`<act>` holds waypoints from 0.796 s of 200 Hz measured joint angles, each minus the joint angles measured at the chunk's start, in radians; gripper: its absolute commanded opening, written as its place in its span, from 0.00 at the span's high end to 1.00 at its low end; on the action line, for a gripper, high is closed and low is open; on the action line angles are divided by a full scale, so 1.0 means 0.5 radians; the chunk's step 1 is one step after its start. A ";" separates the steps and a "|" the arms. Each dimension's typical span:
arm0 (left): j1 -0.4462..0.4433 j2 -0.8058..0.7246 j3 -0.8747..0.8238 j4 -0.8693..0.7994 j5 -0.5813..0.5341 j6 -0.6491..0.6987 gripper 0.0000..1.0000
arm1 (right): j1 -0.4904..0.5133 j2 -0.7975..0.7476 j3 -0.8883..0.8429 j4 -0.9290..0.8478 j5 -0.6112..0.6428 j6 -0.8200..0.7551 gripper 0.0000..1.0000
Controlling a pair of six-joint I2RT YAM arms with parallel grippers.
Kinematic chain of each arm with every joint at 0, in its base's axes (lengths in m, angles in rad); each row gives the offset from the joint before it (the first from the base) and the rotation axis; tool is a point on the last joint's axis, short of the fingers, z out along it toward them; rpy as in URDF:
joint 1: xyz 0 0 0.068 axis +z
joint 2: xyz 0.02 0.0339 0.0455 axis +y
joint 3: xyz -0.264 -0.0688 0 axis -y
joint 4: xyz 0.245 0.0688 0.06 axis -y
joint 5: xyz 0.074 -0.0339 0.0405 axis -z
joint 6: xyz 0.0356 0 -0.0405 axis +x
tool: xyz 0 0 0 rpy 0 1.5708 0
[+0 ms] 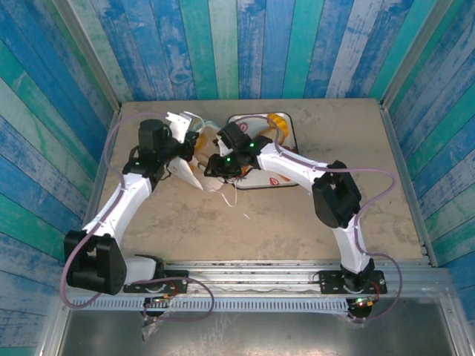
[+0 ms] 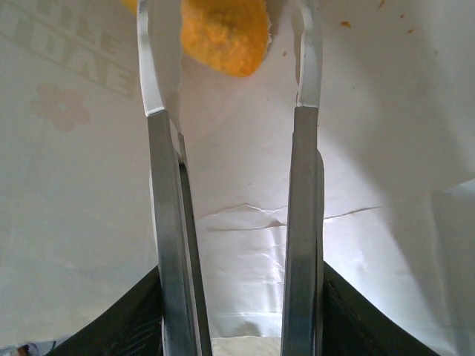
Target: Take the fake bread out of the paper bag
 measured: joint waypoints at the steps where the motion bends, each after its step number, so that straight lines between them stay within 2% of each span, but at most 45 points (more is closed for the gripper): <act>1: 0.001 0.000 0.003 -0.002 0.001 0.003 1.00 | 0.000 -0.006 -0.005 0.001 0.001 -0.002 0.52; 56: 0.101 -0.002 0.127 -0.120 0.117 0.164 1.00 | 0.009 -0.130 -0.064 0.041 0.048 -0.092 0.52; 159: 0.113 -0.002 0.124 -0.114 0.182 0.151 1.00 | 0.067 -0.079 0.084 -0.055 0.031 -0.209 0.51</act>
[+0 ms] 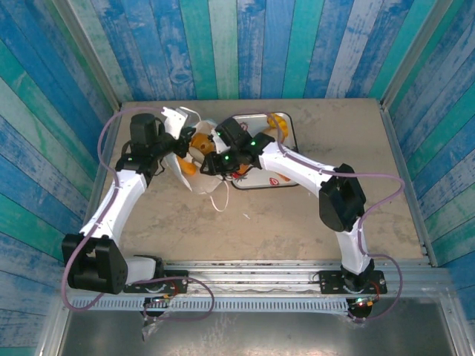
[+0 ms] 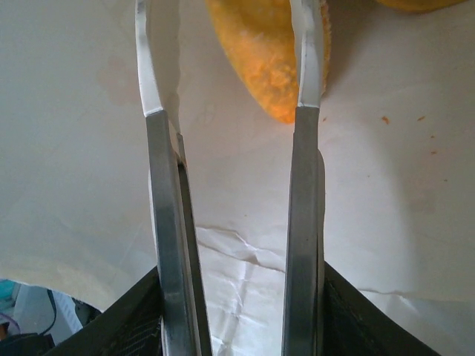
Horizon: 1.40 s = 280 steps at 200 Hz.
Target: Take the fake bread out of the paper bag
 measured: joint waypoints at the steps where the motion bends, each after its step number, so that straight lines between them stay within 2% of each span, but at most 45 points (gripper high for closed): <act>1: 0.000 0.000 0.000 0.000 0.001 -0.001 1.00 | 0.002 0.000 0.000 -0.004 0.000 -0.002 0.51; 63: 0.000 0.000 -0.016 0.006 0.041 -0.001 1.00 | 0.036 0.014 0.094 -0.254 0.105 -0.091 0.49; 138: 0.000 0.000 -0.034 0.011 0.092 -0.008 1.00 | 0.059 0.291 0.430 -0.453 0.187 -0.206 0.49; 238: 0.008 0.000 -0.037 0.011 0.124 -0.026 1.00 | 0.076 0.449 0.668 -0.626 0.276 -0.211 0.48; 254: 0.011 0.000 -0.037 0.011 0.124 -0.030 1.00 | 0.076 0.486 0.719 -0.642 0.247 -0.215 0.53; 275: 0.016 0.001 -0.038 0.008 0.121 -0.032 1.00 | 0.077 0.524 0.757 -0.647 0.217 -0.218 0.73; 280: 0.017 0.002 -0.040 0.007 0.119 -0.033 1.00 | 0.077 0.527 0.758 -0.647 0.214 -0.225 0.75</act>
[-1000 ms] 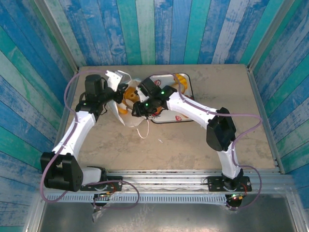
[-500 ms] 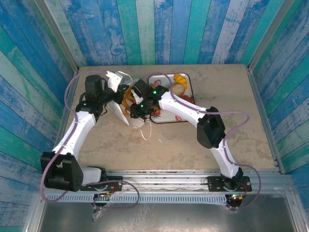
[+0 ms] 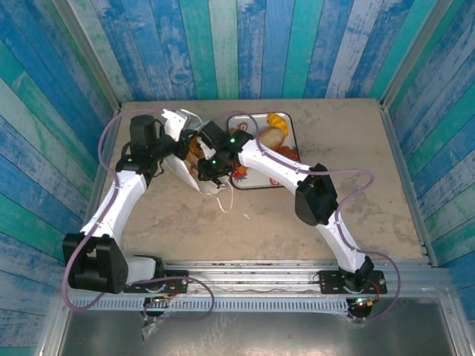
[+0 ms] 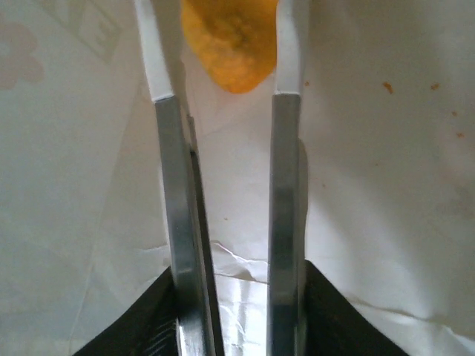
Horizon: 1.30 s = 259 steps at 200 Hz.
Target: Take the fake bread out of the paper bag
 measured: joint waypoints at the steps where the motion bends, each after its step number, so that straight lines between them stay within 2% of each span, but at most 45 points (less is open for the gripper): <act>1: 0.000 0.000 0.000 -0.001 0.001 0.000 1.00 | 0.000 0.000 0.000 0.000 -0.002 0.000 0.75; 21: 0.002 0.000 -0.008 0.005 0.002 -0.006 1.00 | 0.002 -0.001 0.000 -0.004 -0.004 -0.009 0.77; 77: -0.002 0.000 -0.057 0.102 0.014 -0.069 1.00 | 0.002 -0.150 -0.183 0.039 0.073 -0.020 0.93; 175: -0.008 0.000 -0.081 0.231 -0.250 -0.186 1.00 | -0.002 -0.640 -0.615 0.183 0.105 0.024 0.95; 259: -0.010 0.000 -0.123 0.290 -0.502 -0.318 1.00 | -0.031 -0.913 -0.950 0.337 -0.144 0.079 0.96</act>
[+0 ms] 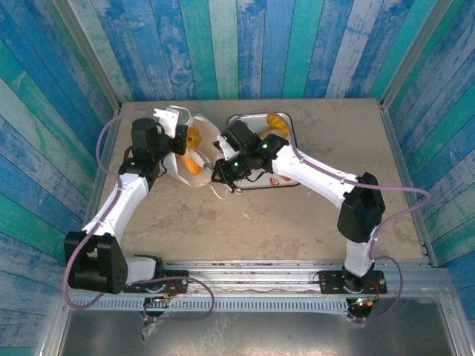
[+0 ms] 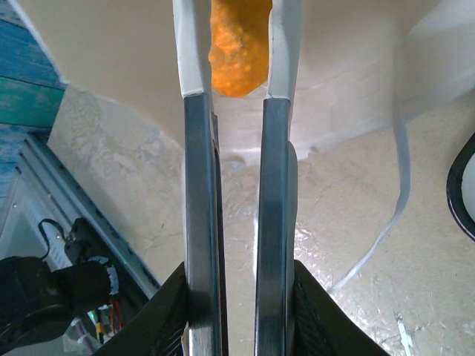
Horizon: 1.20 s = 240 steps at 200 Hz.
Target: Take the fake bread out of the paper bag
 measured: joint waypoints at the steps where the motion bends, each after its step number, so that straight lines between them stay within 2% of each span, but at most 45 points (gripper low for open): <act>1: 0.000 0.000 0.000 0.001 -0.003 -0.001 1.00 | -0.001 -0.004 -0.004 0.001 -0.001 0.000 0.96; 68: 0.000 0.000 0.000 0.007 -0.077 -0.057 1.00 | -0.121 -0.517 -0.390 0.046 -0.112 0.010 0.95; 112: 0.000 0.000 0.001 0.005 -0.084 -0.070 1.00 | -0.371 -0.880 -0.699 0.050 -0.153 0.037 0.93; 145: 0.000 0.000 0.001 0.002 -0.048 -0.066 1.00 | -0.603 -1.098 -0.915 0.042 -0.086 0.044 0.90; 178: 0.000 -0.002 0.000 0.003 -0.006 -0.053 1.00 | -0.725 -1.105 -1.059 0.021 -0.031 0.047 0.89; 240: 0.000 -0.002 -0.018 0.015 0.025 -0.052 1.00 | -0.743 -0.870 -1.138 0.034 -0.059 0.042 0.86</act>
